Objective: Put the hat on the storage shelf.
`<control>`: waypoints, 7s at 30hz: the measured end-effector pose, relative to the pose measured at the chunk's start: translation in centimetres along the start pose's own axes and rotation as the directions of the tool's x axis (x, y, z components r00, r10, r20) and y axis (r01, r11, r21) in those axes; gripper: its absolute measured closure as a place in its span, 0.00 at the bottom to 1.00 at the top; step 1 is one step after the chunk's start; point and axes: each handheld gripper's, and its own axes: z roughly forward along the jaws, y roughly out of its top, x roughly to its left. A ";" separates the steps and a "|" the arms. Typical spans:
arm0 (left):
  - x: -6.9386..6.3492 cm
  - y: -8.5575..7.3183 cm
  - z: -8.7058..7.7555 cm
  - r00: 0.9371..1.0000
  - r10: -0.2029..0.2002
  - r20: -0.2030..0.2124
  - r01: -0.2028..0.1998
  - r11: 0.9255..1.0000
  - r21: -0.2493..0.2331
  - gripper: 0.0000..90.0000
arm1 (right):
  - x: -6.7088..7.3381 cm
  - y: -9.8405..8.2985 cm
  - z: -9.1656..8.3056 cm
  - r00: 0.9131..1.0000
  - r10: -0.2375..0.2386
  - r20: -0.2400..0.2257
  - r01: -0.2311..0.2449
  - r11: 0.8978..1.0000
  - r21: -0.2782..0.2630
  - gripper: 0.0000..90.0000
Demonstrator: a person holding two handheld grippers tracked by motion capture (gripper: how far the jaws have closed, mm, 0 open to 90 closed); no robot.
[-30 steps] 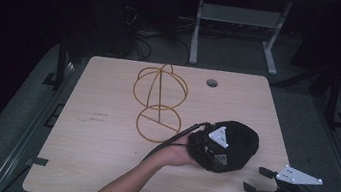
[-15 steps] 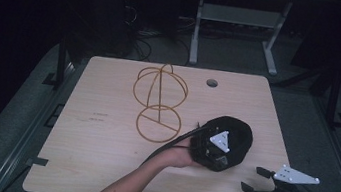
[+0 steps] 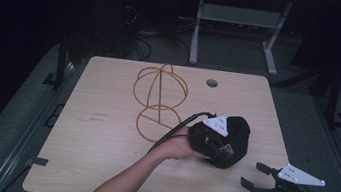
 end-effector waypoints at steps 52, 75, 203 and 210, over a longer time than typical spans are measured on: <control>-2.8 3.4 -2.5 0.989 0.125 0.080 -0.121 0.991 -0.058 0.81 | 0.9 2.2 -2.1 0.993 -0.055 -0.101 0.025 0.963 -0.270 0.99; -3.8 -0.8 -6.6 0.978 0.091 -0.187 -0.085 0.996 0.040 0.49 | 0.4 4.6 -3.4 0.994 -0.097 -0.050 0.086 0.979 -0.186 0.99; -5.0 -14.9 -9.6 0.937 -0.048 -0.345 0.054 0.999 0.007 0.35 | 8.9 34.8 20.2 0.932 -0.248 -0.263 0.270 0.961 0.051 0.99; -5.2 -14.9 -9.6 0.937 -0.044 -0.345 0.048 0.999 0.003 0.35 | 9.8 34.8 21.8 0.952 -0.227 -0.207 0.251 0.963 0.094 0.77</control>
